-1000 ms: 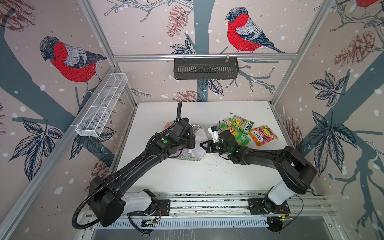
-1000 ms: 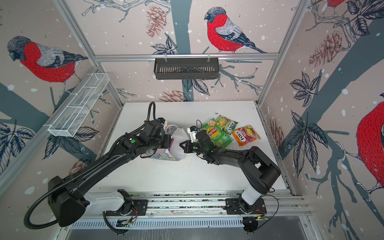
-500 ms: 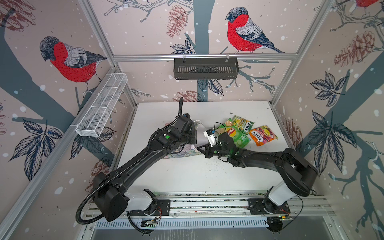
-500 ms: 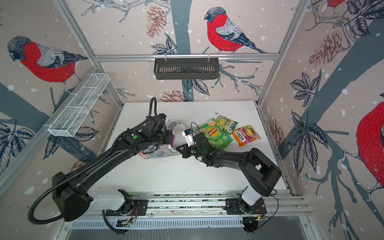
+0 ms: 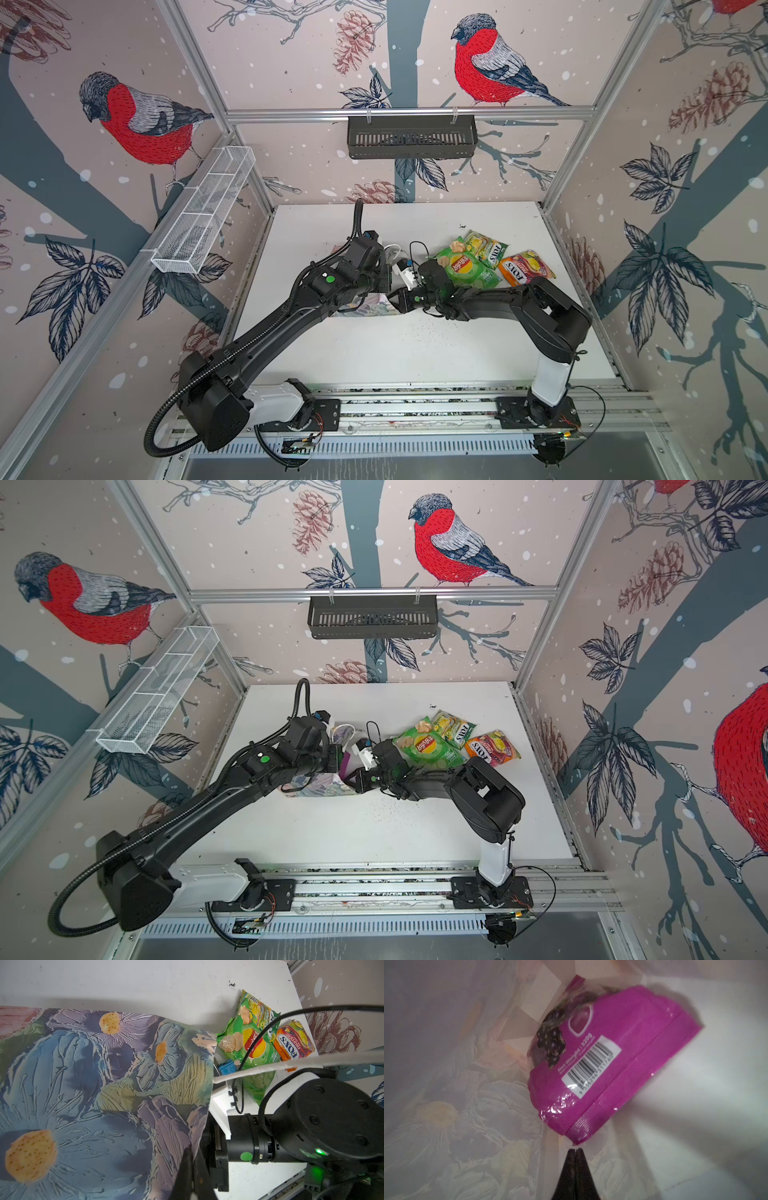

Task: Take the snacks out of the paper bag
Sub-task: Pick up the snack from the paper bag.

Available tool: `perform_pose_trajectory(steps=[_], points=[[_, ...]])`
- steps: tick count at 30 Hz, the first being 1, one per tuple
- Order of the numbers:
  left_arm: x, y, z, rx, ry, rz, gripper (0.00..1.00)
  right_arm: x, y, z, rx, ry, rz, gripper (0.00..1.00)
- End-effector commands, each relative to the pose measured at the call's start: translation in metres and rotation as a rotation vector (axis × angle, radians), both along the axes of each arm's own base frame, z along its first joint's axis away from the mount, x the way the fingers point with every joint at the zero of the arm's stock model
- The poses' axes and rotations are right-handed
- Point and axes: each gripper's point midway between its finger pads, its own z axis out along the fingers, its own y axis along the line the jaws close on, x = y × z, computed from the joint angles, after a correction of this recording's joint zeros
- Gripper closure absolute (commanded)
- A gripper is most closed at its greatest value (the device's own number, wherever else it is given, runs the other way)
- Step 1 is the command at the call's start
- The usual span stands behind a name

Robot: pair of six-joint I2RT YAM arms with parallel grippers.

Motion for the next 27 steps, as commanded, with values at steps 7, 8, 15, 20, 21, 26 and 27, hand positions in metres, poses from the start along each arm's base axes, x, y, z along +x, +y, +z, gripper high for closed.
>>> perform_pose_trajectory(steps=[7, 8, 15, 20, 21, 26, 27], points=[[0.006, -0.013, 0.005, -0.044, -0.005, -0.023, 1.00, -0.019, 0.005, -0.001, 0.106, 0.184, 0.135, 0.83], [0.005, -0.013, 0.003, -0.045, 0.002, -0.022, 1.00, -0.017, 0.007, 0.001, 0.126, 0.198, 0.133, 0.80], [0.001, -0.016, -0.001, -0.067, 0.013, -0.028, 1.00, 0.014, 0.011, 0.021, 0.246, 0.238, 0.045, 0.56], [0.001, -0.018, -0.002, -0.070, 0.018, -0.035, 1.00, 0.029, 0.014, 0.008, 0.202, 0.248, -0.017, 0.53], [0.002, -0.018, -0.002, -0.069, 0.017, -0.037, 1.00, 0.030, 0.015, 0.001, 0.165, 0.240, -0.028, 0.52], [0.003, -0.022, 0.000, -0.076, 0.013, -0.043, 1.00, 0.033, 0.009, -0.028, -0.042, 0.168, -0.088, 0.48], [0.004, -0.023, 0.000, -0.079, 0.012, -0.045, 1.00, 0.034, 0.007, -0.032, -0.055, 0.173, -0.099, 0.48]])
